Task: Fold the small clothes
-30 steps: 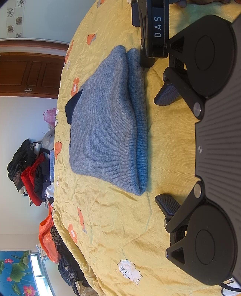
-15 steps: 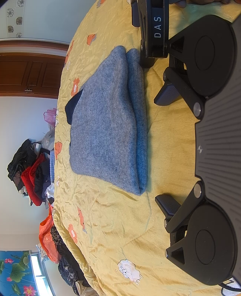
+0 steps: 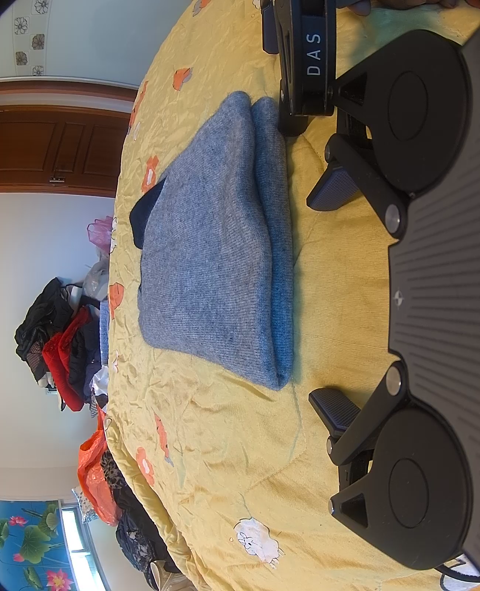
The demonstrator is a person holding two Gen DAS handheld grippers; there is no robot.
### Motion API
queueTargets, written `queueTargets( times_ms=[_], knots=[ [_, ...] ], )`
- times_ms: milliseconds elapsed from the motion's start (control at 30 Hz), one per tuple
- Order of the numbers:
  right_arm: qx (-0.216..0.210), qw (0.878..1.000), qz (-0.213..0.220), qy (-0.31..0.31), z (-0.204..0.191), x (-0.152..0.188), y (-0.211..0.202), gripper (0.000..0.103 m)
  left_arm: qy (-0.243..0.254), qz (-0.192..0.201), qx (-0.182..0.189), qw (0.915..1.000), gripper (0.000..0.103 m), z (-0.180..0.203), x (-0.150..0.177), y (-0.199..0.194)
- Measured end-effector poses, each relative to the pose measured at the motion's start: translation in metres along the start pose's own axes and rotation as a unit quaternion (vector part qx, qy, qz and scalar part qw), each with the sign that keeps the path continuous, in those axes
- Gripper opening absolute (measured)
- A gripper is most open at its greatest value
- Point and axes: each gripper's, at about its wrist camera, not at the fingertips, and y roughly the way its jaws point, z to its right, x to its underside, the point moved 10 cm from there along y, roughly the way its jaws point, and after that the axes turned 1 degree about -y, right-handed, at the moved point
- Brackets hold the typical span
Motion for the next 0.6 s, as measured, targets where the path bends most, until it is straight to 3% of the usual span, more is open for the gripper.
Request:
queueTargets(
  times_ms=[600],
  knots=[
    [0.000,1.000,0.000,0.000,0.0001,-0.0001,-0.0001,0.103,-0.001,-0.008,0.004,1.0000,0.103,0.0001,0.0013,-0.0017]
  ],
)
